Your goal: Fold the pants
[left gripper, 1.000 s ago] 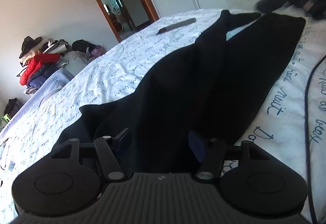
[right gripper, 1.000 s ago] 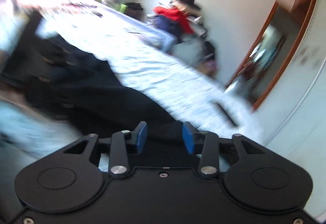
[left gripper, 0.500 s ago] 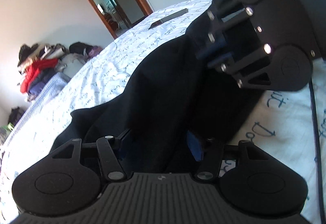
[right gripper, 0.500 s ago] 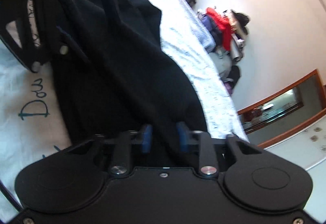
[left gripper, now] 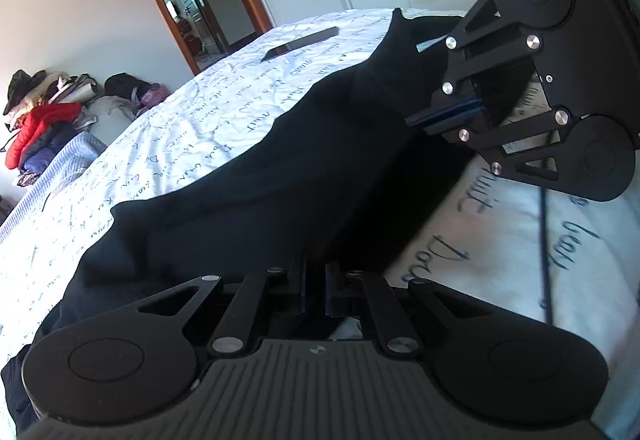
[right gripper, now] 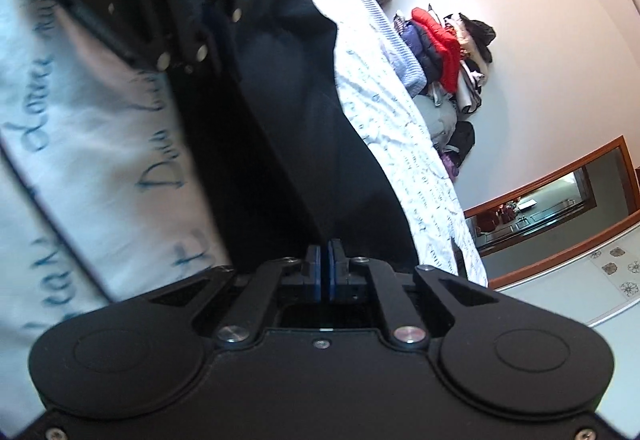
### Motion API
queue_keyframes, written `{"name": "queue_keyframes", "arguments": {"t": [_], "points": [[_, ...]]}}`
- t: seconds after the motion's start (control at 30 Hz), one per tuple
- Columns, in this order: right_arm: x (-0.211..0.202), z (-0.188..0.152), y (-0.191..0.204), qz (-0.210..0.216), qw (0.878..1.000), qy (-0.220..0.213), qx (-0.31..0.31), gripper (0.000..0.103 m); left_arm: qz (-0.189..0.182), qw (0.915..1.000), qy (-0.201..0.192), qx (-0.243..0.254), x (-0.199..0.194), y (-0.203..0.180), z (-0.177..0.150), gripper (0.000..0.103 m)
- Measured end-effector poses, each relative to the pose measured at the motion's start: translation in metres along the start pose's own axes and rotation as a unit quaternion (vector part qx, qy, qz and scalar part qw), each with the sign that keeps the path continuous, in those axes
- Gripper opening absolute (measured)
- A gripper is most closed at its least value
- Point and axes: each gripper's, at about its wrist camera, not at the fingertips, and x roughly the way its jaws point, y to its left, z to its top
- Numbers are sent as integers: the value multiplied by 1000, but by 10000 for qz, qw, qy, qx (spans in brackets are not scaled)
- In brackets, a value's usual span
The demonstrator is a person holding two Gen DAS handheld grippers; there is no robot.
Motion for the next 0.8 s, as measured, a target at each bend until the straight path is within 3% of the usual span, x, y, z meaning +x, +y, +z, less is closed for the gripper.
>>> {"name": "queue_keyframes", "arguments": {"t": [0.33, 0.4, 0.47, 0.53, 0.6, 0.67, 0.73, 0.8], "points": [[-6, -1, 1, 149, 9998, 145, 13, 3, -162, 9998, 94, 70, -3, 0, -6, 9], [-1, -3, 3, 185, 9997, 188, -1, 3, -199, 9996, 163, 121, 0, 2, -5, 21], [3, -5, 4, 173, 9996, 234, -10, 3, -324, 9994, 112, 52, -4, 3, -1, 22], [-1, -7, 2, 210, 9996, 201, 26, 4, -590, 9981, 38, -151, -10, 7, 3, 35], [-8, -15, -16, 449, 9973, 123, 566, 5, -836, 9959, -116, -328, -15, 11, 11, 43], [-12, -30, -47, 553, 9867, 90, 1529, 6, -910, 9941, -341, -482, -17, 13, 22, 48], [-11, -53, -80, 324, 9677, 97, 2497, 8, -853, 9932, -517, -600, -11, 13, 35, 54], [-5, -80, -113, 35, 9380, 99, 3466, 10, -652, 9934, -546, -772, 3, 7, 49, 64]]}}
